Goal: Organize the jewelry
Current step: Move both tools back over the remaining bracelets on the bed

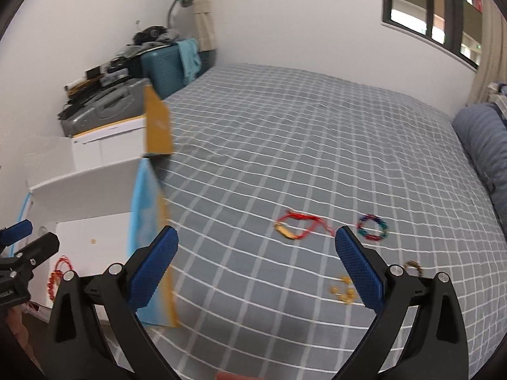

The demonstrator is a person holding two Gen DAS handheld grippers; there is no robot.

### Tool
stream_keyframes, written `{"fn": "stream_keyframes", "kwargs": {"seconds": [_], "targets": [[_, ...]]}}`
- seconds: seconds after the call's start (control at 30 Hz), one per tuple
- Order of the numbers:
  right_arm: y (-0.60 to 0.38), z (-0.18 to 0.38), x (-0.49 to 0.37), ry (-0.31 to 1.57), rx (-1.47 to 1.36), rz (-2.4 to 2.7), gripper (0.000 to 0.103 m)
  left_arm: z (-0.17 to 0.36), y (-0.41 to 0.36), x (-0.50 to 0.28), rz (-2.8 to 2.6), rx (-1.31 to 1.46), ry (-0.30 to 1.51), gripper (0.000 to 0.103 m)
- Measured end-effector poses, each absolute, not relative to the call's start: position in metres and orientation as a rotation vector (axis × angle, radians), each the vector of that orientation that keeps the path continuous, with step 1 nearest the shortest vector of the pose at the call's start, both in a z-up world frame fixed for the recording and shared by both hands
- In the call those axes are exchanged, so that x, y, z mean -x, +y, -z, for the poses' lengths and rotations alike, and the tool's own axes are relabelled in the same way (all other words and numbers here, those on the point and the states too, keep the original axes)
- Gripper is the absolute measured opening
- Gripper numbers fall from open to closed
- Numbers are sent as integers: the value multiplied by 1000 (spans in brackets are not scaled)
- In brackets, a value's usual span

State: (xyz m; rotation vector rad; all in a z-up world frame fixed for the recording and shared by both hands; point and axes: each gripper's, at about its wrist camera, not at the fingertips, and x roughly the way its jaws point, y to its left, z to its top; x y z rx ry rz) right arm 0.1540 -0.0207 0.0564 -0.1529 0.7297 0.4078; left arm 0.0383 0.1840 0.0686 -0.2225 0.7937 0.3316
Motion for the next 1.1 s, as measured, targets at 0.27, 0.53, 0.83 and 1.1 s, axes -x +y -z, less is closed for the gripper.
{"fn": "stream_keyframes", "kwargs": {"seconds": [0.27, 0.53, 0.83, 1.1], "targets": [[-88, -47, -176, 744, 127, -283, 95, -61, 126, -93, -226, 163, 810, 97], [-162, -35, -199, 770, 98, -138, 95, -45, 62, -131, -76, 127, 824, 97], [-241, 11, -223, 839, 51, -19, 95, -7, -13, -158, 75, 71, 830, 97], [-283, 53, -230, 870, -27, 29, 95, 49, -57, -190, 99, 63, 873, 97]]}}
